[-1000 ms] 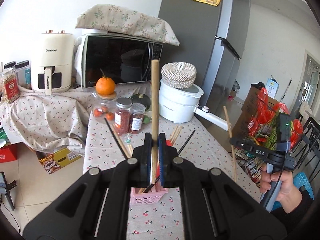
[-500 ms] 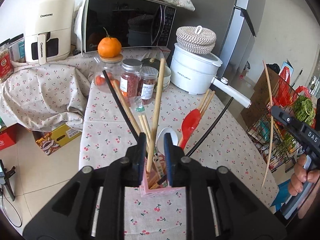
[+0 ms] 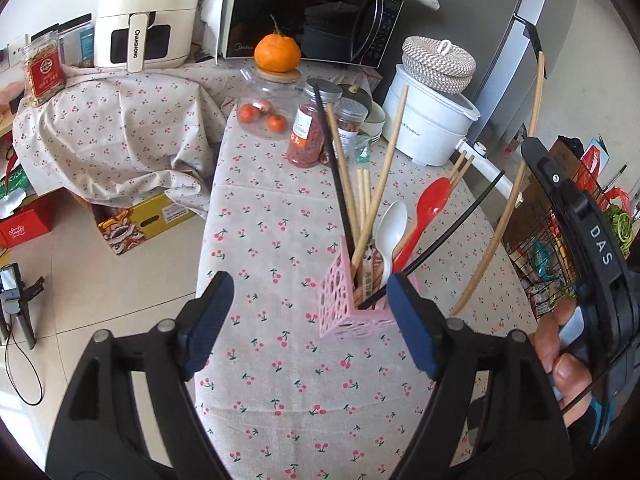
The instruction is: Organize utensils
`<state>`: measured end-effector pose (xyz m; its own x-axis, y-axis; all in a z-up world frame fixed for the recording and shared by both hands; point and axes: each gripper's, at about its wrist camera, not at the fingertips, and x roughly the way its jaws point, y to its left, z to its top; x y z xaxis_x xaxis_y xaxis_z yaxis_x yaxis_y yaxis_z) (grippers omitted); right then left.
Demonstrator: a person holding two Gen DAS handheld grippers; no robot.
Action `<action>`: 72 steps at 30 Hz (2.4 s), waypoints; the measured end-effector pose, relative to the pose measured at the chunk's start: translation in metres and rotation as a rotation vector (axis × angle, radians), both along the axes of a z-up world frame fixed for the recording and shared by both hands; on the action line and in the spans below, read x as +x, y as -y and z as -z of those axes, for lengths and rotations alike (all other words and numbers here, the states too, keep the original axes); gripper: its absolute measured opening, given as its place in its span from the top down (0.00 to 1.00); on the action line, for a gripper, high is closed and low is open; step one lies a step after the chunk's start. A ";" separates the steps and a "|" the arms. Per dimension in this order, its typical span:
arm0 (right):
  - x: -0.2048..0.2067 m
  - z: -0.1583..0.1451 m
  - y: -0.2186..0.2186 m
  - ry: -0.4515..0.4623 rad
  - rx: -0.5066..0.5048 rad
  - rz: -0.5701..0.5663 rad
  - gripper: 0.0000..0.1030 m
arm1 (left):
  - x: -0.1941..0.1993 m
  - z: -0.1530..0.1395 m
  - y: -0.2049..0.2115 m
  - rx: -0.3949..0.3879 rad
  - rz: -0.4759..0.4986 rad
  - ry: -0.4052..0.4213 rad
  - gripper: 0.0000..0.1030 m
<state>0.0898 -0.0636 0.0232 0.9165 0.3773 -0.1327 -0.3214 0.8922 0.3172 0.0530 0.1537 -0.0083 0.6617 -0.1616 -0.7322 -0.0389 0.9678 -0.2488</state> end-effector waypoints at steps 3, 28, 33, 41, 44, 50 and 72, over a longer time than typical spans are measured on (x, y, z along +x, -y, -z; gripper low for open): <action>0.002 0.007 -0.015 0.042 0.010 0.037 0.91 | -0.001 0.002 -0.010 -0.030 -0.016 -0.014 0.23; -0.027 0.004 -0.004 -0.020 -0.082 0.062 0.27 | -0.010 0.005 0.019 0.045 0.030 -0.038 0.01; -0.046 -0.009 0.023 -0.065 -0.161 0.094 0.06 | -0.024 0.001 0.046 0.108 0.048 0.007 0.01; -0.073 -0.017 0.070 -0.173 -0.280 0.120 0.00 | -0.047 0.004 0.073 0.130 0.015 0.042 0.01; -0.078 -0.014 0.088 -0.245 -0.299 0.132 0.00 | -0.057 0.002 0.084 0.171 -0.013 0.065 0.01; -0.091 -0.006 0.112 -0.315 -0.297 0.142 0.00 | -0.070 -0.001 0.096 0.192 -0.080 0.099 0.01; -0.071 0.008 0.131 -0.427 -0.326 0.160 0.00 | -0.067 -0.008 0.137 0.214 -0.049 0.113 0.01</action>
<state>0.0186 -0.1946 0.0148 0.7982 0.1155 -0.5912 -0.0777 0.9930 0.0891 -0.0145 0.0171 0.0000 0.7446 0.0238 -0.6670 -0.0707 0.9966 -0.0434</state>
